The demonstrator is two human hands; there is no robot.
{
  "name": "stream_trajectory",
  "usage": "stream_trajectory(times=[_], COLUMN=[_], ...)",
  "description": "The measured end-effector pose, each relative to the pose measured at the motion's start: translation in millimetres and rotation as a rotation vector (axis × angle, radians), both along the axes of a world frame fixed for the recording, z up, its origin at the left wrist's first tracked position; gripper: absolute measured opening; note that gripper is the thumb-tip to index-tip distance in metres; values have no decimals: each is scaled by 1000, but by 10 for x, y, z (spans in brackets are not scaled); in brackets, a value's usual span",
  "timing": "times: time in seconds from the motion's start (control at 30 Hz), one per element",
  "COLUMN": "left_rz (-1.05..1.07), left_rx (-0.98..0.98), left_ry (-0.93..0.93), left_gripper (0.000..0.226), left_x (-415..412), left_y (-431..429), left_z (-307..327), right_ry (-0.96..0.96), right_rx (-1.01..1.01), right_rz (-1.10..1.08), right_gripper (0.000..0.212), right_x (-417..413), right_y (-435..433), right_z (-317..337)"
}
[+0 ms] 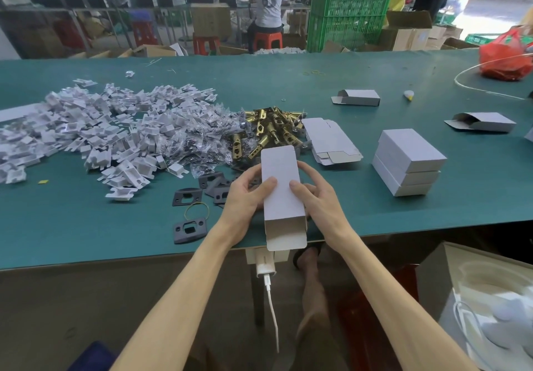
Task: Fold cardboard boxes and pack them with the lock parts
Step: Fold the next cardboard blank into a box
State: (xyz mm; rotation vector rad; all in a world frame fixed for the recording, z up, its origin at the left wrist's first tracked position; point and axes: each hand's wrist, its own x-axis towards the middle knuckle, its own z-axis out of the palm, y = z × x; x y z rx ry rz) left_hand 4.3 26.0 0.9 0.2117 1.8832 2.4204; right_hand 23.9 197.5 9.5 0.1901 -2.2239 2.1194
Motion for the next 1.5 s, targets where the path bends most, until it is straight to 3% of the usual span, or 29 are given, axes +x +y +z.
stream_trajectory(times=[0.13,0.3,0.5,0.8,1.5], left_rz=[-2,33,32,-16,-44], left_rx=[11,-28,-79,-60,-40], left_ry=[-9,28,30,38,2], left_gripper=[45,71,50,65,66], left_x=[2,-19,-34,-12,13], left_y=[-8,-7,2,6,-7], left_z=[-17,-15,-47,-16,30], right_ry=[-13,-27,-14,-4,-34], right_rx=[-3,-14,-69,-54,-51], right_rz=[-7,0,47,72,83], right_gripper=[46,42,30,30,40], right_x=[15,34,77,96,96], right_y=[5,9,32,53,69], right_z=[13,32,71,94,78])
